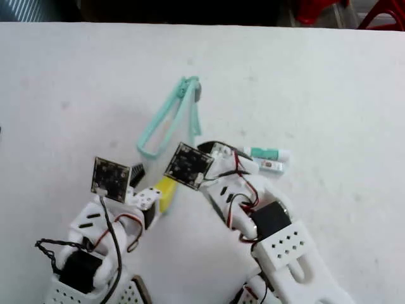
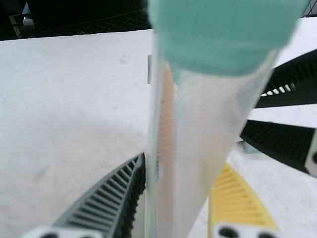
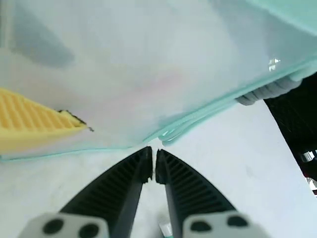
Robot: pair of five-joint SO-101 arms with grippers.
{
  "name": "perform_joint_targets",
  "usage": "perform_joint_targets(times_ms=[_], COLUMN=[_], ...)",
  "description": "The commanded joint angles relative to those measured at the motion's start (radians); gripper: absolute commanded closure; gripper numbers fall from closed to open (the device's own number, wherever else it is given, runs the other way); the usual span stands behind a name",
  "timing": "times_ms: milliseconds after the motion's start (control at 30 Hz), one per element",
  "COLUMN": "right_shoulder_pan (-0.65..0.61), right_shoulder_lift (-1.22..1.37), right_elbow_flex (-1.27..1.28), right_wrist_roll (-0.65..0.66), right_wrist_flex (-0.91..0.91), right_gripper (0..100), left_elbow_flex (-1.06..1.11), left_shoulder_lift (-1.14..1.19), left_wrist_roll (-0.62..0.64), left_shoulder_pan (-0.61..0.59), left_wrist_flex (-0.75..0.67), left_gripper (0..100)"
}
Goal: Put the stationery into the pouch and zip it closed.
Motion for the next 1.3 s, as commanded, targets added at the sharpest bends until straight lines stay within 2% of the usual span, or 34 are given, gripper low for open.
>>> perform_joint_targets(times_ms=[0,133,300,433,500,633,900,1067,1267], right_shoulder_pan=[0.039,0.031,-0.074,-0.128,-0.133,-0.157,-0.248,-0.249,-0.249], right_shoulder_lift=[-0.021,-0.022,-0.038,-0.122,-0.163,-0.200,-0.197,-0.197,-0.197], right_elbow_flex=[-0.011,-0.014,-0.046,-0.055,-0.055,-0.055,-0.055,-0.049,-0.051], right_wrist_roll=[0.008,0.012,0.011,0.011,0.012,0.014,0.014,0.087,0.103], right_wrist_flex=[-0.022,0.012,0.150,0.248,0.274,0.285,0.283,0.275,0.272], right_gripper=[98.1,98.1,95.4,74.2,68.3,72.8,73.6,85.4,87.7], left_elbow_flex=[-0.041,-0.041,-0.041,-0.038,-0.037,-0.037,-0.037,-0.040,-0.037], left_shoulder_lift=[0.008,0.008,0.008,0.008,0.008,0.008,0.008,0.008,0.008], left_wrist_roll=[-0.008,-0.008,-0.008,-0.006,-0.006,-0.006,-0.006,-0.006,-0.006], left_shoulder_pan=[0.001,0.001,0.001,0.001,0.001,0.001,0.002,0.024,0.044], left_wrist_flex=[-0.029,-0.029,-0.026,-0.025,-0.025,-0.029,-0.028,-0.023,-0.023], left_gripper=[79,79,78,74,74,74,73,73,73])
